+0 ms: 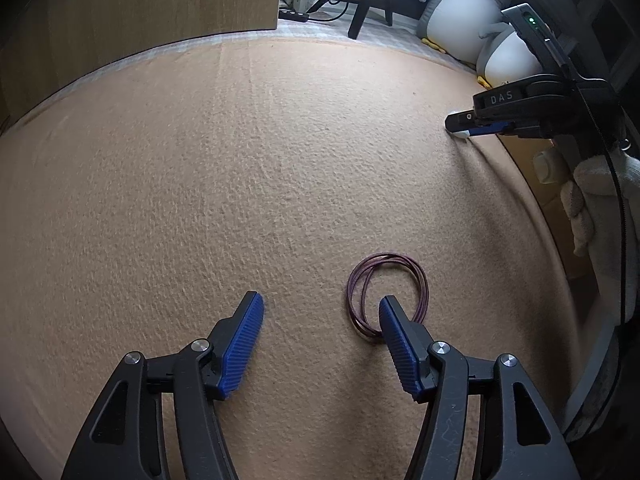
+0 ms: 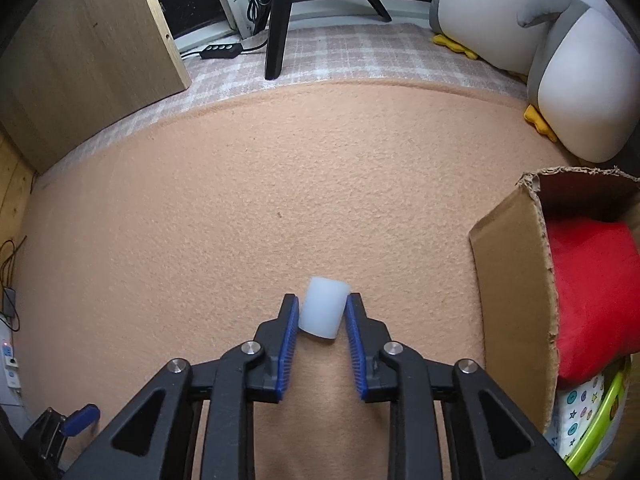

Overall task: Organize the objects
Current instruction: 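Move the right gripper to the white eraser and grasp it, then close the left gripper on the rubber band ring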

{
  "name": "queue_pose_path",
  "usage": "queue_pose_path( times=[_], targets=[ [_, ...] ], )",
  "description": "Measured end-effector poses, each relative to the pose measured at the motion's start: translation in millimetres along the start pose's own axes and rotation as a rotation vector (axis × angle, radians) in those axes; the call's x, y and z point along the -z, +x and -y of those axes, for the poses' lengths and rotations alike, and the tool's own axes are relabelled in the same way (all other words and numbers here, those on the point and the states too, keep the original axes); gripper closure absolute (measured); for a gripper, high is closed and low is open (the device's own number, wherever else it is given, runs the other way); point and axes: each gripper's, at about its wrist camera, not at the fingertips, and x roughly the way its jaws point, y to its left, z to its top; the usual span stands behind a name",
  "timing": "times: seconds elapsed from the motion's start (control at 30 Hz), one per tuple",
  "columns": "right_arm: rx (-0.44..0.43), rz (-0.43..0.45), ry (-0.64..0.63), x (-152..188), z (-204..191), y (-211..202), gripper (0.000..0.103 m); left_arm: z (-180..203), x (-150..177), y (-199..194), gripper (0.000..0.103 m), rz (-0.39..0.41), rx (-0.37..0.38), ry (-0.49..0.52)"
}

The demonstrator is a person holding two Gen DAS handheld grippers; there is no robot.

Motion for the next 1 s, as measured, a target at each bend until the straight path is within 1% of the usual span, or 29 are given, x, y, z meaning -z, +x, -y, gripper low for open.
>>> queue_pose_path(
  times=[0.2,0.37,0.43,0.53,0.67,0.83,0.9,0.97,1.0],
  targets=[
    [-0.023,0.019,-0.001,4.3,3.4,-6.4,0.086,4.0,-0.5,2.2,0.039,-0.005,-0.018,0.023],
    [-0.05,0.056,-0.052,21.5,-5.6,-26.9,0.086,6.7,-3.4,5.8,0.039,-0.012,-0.036,0.045],
    [-0.076,0.069,-0.073,34.4,-10.1,-38.1,0.086,8.6,-4.6,7.5,0.039,-0.015,-0.048,0.06],
    [-0.092,0.085,-0.103,53.6,-16.5,-49.0,0.086,11.4,-5.5,9.4,0.039,-0.023,-0.065,0.083],
    [-0.12,0.085,-0.12,81.5,-21.5,-58.5,0.086,14.1,-9.5,12.5,0.039,-0.031,-0.083,0.105],
    [-0.115,0.099,-0.149,114.2,-30.4,-65.1,0.086,19.7,-13.0,16.5,0.039,-0.026,-0.111,0.127],
    [-0.118,0.102,-0.151,124.2,-32.4,-66.2,0.086,22.7,-14.7,18.7,0.041,-0.021,-0.118,0.14],
    [-0.128,0.103,-0.142,132.9,-31.8,-67.5,0.086,26.2,-16.0,19.0,0.051,-0.015,-0.115,0.151],
    [-0.131,0.103,-0.138,135.4,-30.5,-67.8,0.086,28.7,-16.6,19.7,0.054,-0.012,-0.114,0.158]
  ],
)
